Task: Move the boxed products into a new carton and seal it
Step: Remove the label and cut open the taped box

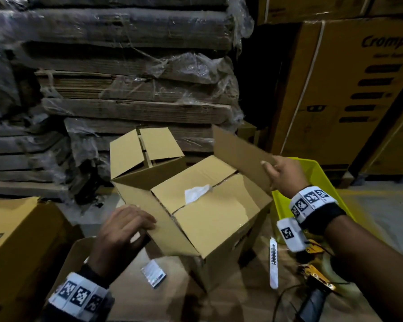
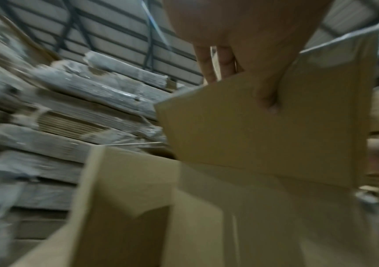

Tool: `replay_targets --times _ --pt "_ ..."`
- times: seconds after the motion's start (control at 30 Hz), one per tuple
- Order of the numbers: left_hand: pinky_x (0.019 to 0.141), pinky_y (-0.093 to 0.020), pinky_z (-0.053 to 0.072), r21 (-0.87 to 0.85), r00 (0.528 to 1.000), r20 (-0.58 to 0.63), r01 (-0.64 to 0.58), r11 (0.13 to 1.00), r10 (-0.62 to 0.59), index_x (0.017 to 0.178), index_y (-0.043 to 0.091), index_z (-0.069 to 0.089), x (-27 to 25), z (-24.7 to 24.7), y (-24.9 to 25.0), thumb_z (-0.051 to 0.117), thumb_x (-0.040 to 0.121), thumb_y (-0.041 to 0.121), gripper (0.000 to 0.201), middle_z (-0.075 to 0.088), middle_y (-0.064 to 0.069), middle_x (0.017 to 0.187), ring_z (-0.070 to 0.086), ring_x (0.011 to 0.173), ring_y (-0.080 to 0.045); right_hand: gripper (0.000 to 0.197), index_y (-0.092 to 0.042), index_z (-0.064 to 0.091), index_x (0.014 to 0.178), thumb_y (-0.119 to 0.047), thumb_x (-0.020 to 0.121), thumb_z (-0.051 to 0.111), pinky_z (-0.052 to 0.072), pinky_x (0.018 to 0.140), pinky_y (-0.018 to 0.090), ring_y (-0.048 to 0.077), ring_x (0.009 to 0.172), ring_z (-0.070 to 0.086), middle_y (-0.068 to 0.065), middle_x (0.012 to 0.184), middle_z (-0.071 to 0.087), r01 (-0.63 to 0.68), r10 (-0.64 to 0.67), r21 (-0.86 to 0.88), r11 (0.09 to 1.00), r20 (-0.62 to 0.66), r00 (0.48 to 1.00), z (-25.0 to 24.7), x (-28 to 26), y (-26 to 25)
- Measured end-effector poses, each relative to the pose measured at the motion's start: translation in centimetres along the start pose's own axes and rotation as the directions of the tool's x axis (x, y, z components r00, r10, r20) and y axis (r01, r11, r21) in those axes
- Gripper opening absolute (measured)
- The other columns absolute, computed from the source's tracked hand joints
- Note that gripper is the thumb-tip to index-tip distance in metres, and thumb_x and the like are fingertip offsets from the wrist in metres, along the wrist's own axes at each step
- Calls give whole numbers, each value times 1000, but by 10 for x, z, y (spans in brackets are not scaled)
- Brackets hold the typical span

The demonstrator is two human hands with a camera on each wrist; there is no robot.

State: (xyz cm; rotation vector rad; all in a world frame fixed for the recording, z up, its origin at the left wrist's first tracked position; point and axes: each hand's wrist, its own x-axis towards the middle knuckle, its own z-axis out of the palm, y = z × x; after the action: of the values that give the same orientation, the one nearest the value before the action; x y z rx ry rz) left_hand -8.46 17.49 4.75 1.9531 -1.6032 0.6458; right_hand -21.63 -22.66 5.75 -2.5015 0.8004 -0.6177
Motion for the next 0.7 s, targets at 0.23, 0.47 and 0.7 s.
replay_targets --times 0.23,0.47,0.7 --pt "83 -33 55 69 951 174 245 967 -254 100 15 71 -35 4 -63 87 62 -4 45 70 -2 108 68 97 -19 28 -9 52 111 -25 92 63 56 43 40 28 56 66 16 97 65 -340 461 542 769 -101 882 5 -21 42" --pt "108 -12 31 13 708 639 382 924 -302 150 44 28 -69 46 -62 86 68 27 102 24 26 154 35 134 7 51 -9 57 124 -36 82 69 46 94 46 41 113 51 23 122 54 -540 563 162 826 -182 806 31 -29 72" --pt "116 -28 31 -390 586 661 802 452 -469 146 39 35 -30 88 -30 41 82 79 76 44 19 148 41 136 0 39 -15 69 115 -35 82 62 48 90 43 42 101 58 26 107 62 -477 477 -21 879 -29 879 45 -51 72"
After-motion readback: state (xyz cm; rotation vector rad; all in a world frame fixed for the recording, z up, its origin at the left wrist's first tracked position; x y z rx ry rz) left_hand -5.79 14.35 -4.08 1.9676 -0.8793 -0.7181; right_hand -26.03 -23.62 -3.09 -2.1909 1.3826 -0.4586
